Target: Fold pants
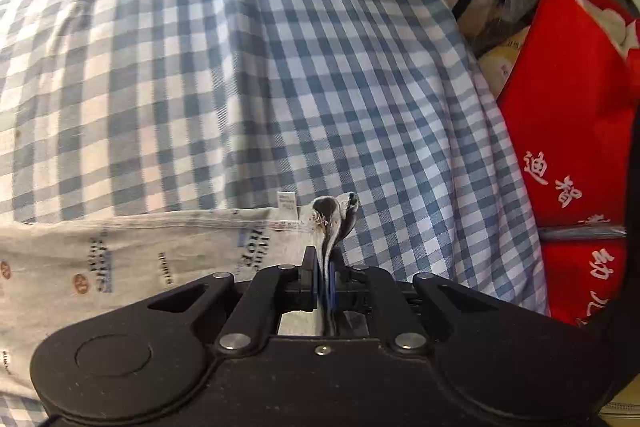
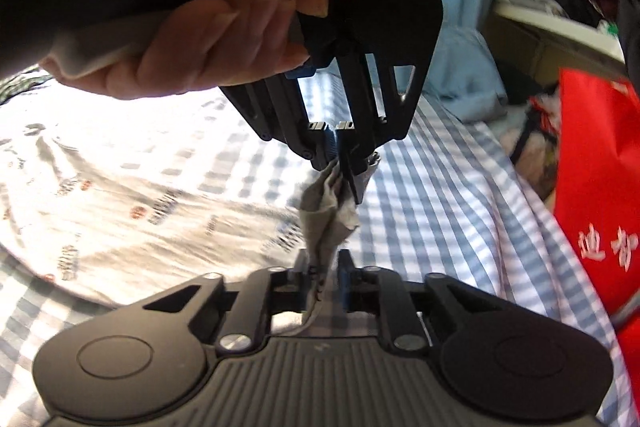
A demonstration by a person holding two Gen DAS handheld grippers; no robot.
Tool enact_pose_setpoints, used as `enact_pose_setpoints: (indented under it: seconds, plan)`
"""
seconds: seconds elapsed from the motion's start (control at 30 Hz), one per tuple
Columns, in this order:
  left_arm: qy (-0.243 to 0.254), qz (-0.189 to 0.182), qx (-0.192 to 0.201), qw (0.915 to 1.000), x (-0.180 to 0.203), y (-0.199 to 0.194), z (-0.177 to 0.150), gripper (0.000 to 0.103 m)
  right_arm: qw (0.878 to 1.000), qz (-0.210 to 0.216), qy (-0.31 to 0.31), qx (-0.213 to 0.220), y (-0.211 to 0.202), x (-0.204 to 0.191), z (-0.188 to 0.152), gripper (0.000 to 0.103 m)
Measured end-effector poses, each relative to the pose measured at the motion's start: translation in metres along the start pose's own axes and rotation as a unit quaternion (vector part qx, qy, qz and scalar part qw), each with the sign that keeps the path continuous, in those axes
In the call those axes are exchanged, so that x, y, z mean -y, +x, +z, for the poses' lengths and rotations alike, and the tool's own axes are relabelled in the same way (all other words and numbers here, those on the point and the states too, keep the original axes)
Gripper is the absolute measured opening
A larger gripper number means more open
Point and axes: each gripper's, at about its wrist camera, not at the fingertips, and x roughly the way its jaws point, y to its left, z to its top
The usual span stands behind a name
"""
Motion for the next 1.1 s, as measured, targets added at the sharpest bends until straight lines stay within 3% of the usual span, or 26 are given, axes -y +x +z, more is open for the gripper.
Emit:
enact_pose_setpoints:
  seconds: [0.3, 0.47, 0.63, 0.83, 1.1]
  plan:
    - [-0.040, -0.011, 0.056, 0.9976, -0.090, -0.079, -0.027, 0.004, 0.994, 0.070, -0.082, 0.023, -0.021, -0.070, 0.036, 0.005]
    - [-0.061, 0.004, 0.072, 0.9956, -0.156, -0.094, -0.042, 0.004, 0.984, 0.113, -0.138, -0.006, -0.008, -0.121, 0.045, 0.005]
    - [-0.053, 0.024, 0.069, 0.9959, -0.209, -0.079, -0.061, 0.004, 0.973, 0.143, -0.174, -0.055, 0.027, -0.159, 0.035, 0.004]
    - [-0.058, 0.022, 0.060, 0.9963, -0.252, -0.064, -0.071, 0.004, 0.971, 0.142, -0.169, -0.094, 0.048, -0.192, 0.028, 0.004]
    - [-0.050, -0.011, 0.071, 0.9962, -0.269, -0.093, -0.074, 0.004, 0.975, 0.114, -0.166, -0.092, 0.033, -0.220, 0.045, 0.004]
